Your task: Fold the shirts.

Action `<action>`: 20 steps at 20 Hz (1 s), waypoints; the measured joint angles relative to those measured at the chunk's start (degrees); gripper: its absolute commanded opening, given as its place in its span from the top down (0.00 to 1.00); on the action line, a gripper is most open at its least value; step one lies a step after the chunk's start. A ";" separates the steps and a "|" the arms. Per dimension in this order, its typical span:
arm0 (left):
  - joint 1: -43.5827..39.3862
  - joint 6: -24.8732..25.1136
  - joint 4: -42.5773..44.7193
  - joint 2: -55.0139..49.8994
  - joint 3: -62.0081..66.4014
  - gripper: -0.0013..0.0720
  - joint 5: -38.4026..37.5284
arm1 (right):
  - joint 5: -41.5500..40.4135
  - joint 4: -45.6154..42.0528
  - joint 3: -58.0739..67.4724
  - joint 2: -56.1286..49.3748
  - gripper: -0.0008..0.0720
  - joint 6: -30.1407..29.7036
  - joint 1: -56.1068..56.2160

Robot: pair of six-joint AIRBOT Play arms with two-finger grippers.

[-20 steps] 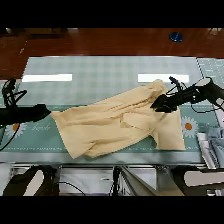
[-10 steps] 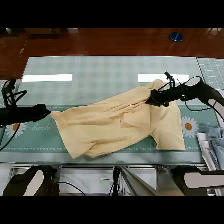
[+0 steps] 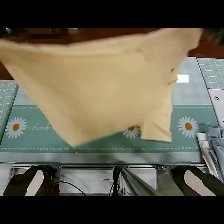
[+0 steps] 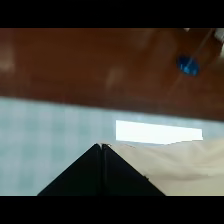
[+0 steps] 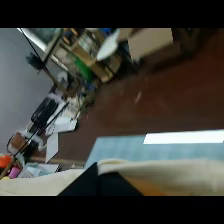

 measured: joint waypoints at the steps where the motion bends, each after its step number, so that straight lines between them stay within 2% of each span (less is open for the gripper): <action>1: 0.00 -0.09 0.00 0.46 4.70 0.96 0.26 | 0.28 -3.08 5.51 1.90 0.96 2.43 -0.44; 6: -0.02 0.04 -0.04 4.50 20.57 0.96 0.13 | 7.15 -25.53 30.32 6.60 0.96 15.32 -1.38; 10: 0.00 -2.60 1.31 8.79 25.40 0.96 -6.71 | 15.96 -35.10 38.40 10.08 0.96 20.83 -1.51; 15: -0.02 -8.37 6.75 11.89 29.81 0.96 -21.84 | 29.92 -41.48 40.85 12.81 0.96 22.53 -1.55; 17: 0.00 -9.51 7.96 11.47 30.40 0.96 -28.52 | 36.57 -44.06 40.79 12.24 0.96 21.03 -1.55; 20: -0.02 -9.18 9.31 8.94 28.13 0.96 -37.64 | 41.62 -47.82 37.64 9.77 0.96 18.86 -1.49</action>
